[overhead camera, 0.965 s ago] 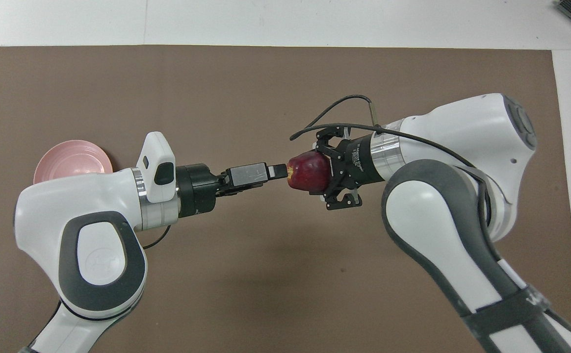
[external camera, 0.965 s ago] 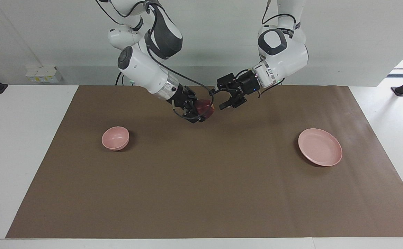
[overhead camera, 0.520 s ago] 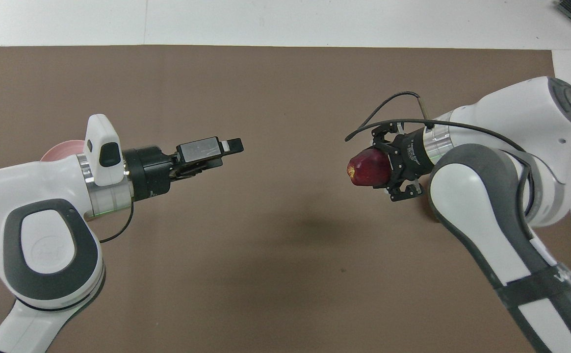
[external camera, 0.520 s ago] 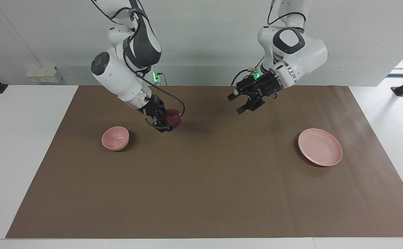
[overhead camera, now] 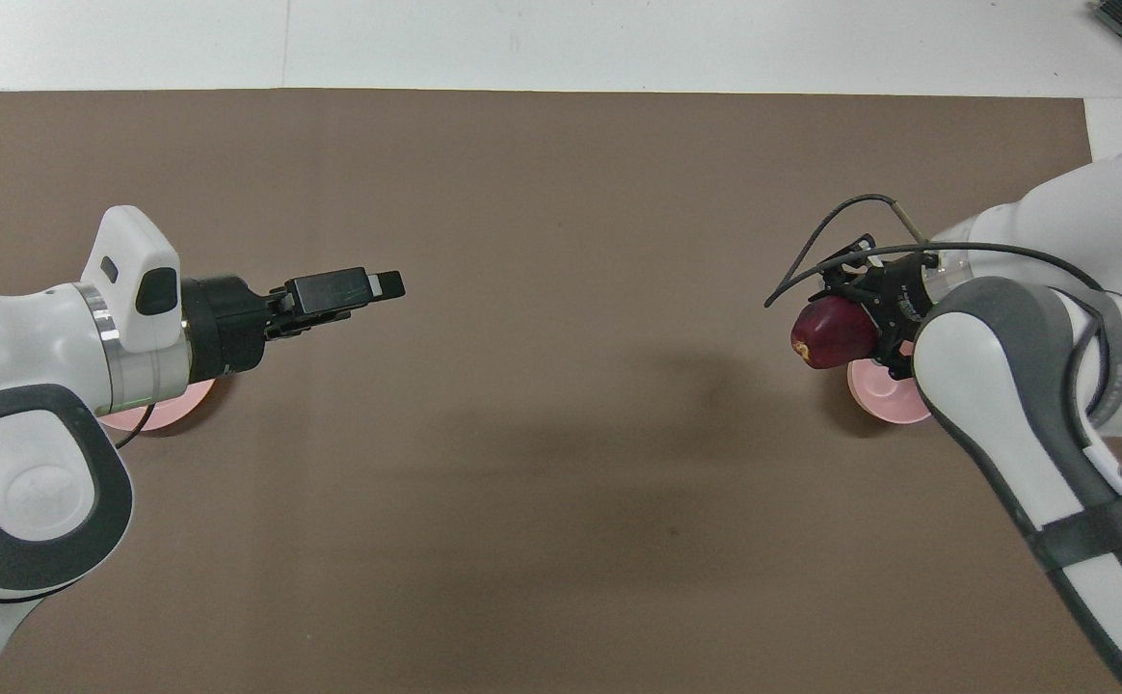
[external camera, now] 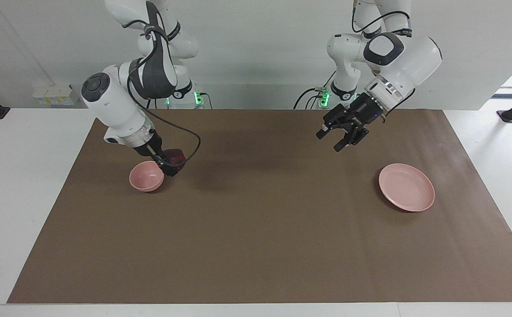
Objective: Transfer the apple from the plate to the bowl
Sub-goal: 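Open the left gripper while the right gripper pulls the apple away, then lower the apple into the pink bowl and open the right gripper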
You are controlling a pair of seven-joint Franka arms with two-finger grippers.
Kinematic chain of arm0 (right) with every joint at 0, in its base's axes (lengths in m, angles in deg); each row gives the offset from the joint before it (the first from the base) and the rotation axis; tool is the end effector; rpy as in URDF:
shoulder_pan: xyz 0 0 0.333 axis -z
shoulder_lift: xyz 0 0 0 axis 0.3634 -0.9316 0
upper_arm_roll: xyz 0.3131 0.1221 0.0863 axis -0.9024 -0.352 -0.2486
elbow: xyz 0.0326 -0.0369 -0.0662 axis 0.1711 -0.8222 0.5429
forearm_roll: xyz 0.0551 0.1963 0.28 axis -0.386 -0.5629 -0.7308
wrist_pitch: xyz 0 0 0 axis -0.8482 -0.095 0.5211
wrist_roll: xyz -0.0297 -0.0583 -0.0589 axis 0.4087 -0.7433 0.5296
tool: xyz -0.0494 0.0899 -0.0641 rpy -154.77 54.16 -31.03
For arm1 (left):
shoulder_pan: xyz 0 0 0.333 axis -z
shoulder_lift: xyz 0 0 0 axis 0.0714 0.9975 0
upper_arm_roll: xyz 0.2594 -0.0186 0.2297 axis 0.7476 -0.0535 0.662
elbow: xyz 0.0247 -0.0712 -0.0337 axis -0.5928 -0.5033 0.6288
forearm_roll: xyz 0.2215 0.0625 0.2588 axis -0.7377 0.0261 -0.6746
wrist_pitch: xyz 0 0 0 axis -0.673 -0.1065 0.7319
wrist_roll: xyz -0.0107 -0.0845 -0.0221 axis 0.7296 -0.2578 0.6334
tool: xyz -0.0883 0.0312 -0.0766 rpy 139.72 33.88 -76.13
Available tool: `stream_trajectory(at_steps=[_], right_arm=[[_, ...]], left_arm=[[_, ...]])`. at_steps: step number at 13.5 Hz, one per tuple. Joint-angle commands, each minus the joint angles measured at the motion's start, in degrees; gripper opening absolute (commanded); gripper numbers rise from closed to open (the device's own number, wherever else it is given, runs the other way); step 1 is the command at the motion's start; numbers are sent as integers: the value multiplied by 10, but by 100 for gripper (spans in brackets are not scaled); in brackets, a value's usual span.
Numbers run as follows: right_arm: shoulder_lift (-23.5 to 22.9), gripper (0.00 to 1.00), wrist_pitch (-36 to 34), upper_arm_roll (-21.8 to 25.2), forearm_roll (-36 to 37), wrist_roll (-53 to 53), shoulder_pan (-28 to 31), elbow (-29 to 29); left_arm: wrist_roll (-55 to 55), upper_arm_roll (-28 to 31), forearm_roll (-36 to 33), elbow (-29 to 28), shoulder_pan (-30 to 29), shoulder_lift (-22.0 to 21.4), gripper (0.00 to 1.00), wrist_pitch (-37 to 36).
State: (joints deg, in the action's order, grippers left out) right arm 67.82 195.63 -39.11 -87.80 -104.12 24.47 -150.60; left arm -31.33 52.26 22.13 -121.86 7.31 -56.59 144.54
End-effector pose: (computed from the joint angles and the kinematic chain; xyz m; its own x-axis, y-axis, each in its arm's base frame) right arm 0.5514 0.0294 0.4747 0.6199 -0.7681 -0.1601 -0.7837 -0.6160 -0.0794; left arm 0.4753 -0.1654 0.5619 0.9689 0.1571 0.1912 -0.0048 -0.7606 0.6492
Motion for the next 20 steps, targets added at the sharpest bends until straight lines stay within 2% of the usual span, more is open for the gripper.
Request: stream_trajectory(at_steps=[1, 2, 5, 7, 8, 9, 10, 12, 14, 17, 18, 20], right_arm=[[3, 0, 49, -7, 28, 82, 46, -46], [4, 0, 77, -7, 28, 109, 57, -73], [3, 0, 98, -6, 36, 150, 83, -110], [1, 0, 155, -6, 40, 153, 91, -153], [1, 2, 165, -6, 40, 153, 91, -161], [-6, 71, 160, -8, 40, 150, 91, -149], [-14, 100, 157, -9, 40, 140, 90, -132], [-14, 100, 123, -8, 45, 153, 85, -92], [-11, 100, 59, -10, 73, 184, 83, -32], [-10, 100, -7, -8, 83, 306, 85, 35], [-7, 100, -20, -6, 93, 343, 84, 47], [14, 100, -61, -11, 161, 389, 81, 70]], left_arm=[[44, -4, -127, 29, -33, -5, 100, -83], [53, -4, -176, 35, -41, -5, 100, -111], [87, -4, -316, 60, -44, -1, 100, -178], [90, -3, -371, 87, -45, 0, 100, -220], [90, -3, -390, 118, -59, 0, 100, -259], [86, -3, -407, 152, -68, -1, 100, -303], [86, -3, -422, 187, -71, 0, 100, -340], [83, -2, -465, 222, -71, 2, 100, -362], [82, 0, -473, 247, -73, 4, 100, -379], [73, 19, -467, 342, -80, 55, 100, -452], [67, 19, -466, 348, -89, 59, 100, -458], [17, 20, -444, 338, -105, 52, 100, -452]])
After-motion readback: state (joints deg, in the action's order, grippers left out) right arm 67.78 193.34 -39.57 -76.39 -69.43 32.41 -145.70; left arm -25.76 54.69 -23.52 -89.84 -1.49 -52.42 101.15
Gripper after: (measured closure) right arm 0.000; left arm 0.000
